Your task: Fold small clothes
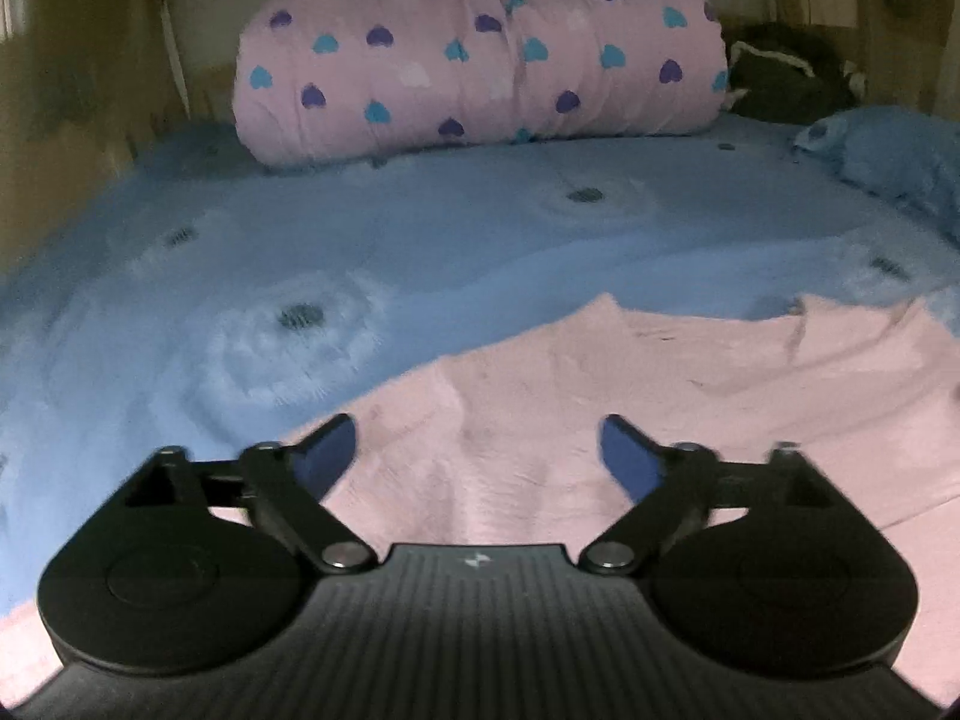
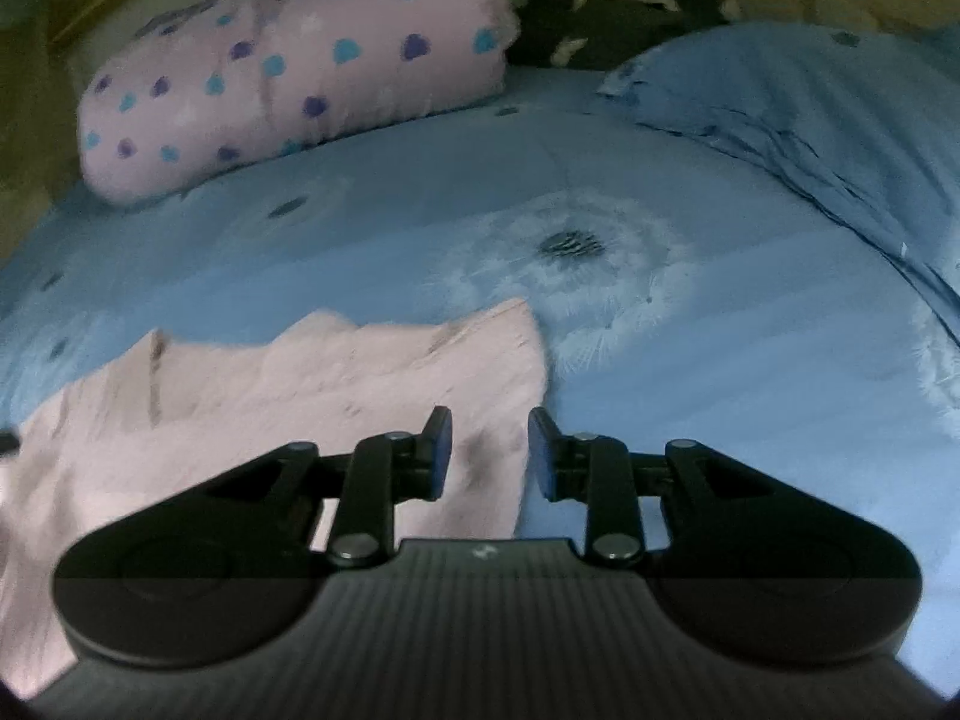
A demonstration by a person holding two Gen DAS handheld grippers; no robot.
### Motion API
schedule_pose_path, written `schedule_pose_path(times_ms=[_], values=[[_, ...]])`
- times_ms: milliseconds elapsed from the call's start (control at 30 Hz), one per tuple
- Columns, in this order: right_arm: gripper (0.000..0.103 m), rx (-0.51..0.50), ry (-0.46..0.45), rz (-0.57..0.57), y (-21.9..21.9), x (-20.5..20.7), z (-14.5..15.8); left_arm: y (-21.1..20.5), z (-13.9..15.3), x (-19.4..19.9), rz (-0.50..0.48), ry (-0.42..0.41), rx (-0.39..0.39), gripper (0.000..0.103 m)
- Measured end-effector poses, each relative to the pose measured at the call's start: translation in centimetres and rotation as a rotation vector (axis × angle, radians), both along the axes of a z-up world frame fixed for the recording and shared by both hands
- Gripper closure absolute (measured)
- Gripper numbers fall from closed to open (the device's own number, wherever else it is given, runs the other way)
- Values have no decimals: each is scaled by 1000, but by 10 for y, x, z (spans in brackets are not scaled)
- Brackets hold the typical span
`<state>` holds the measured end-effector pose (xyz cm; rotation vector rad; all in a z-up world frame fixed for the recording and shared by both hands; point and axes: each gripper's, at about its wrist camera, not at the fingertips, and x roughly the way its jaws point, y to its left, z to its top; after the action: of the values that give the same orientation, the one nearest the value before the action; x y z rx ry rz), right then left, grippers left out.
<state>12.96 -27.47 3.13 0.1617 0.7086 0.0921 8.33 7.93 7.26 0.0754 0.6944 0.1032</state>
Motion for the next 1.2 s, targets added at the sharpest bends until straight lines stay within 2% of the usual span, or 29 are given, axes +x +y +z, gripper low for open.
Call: schedule_pose_path(times_ms=[67, 167, 300, 400, 467, 567, 633, 767, 900, 967, 1067, 1200], values=[[70, 18, 21, 42, 3, -11, 3, -6, 1, -1, -13, 17, -22, 8], [70, 61, 70, 72, 7, -14, -3, -20, -6, -5, -29, 12, 2, 8], [71, 26, 130, 71, 13, -8, -20, -26, -37, 2, -6, 62, 11, 8], [71, -13, 105, 106, 17, -10, -26, -22, -63, 9, 19, 117, 33, 7], [71, -20, 104, 111, 18, -11, -23, -17, -70, 7, 32, 99, -5, 3], [68, 41, 104, 106, 16, -3, -8, -18, -68, 10, 11, 108, 14, 3], [68, 92, 73, 116, 16, 11, 2, -17, -66, 11, 19, 112, 9, 3], [68, 89, 50, 138, 30, 55, 10, -14, -62, 14, 26, 114, -7, 3], [68, 189, 88, 132, 34, 107, 3, -11, -62, 17, 37, 119, -12, 3], [67, 207, 97, 131, 38, 127, -2, -9, -62, 19, 38, 119, -17, 3], [67, 240, 130, 146, 45, 143, -11, -5, -64, 21, 48, 124, -34, 2], [68, 259, 173, 222, 56, 146, -24, -2, -65, 21, 56, 129, -54, 2]])
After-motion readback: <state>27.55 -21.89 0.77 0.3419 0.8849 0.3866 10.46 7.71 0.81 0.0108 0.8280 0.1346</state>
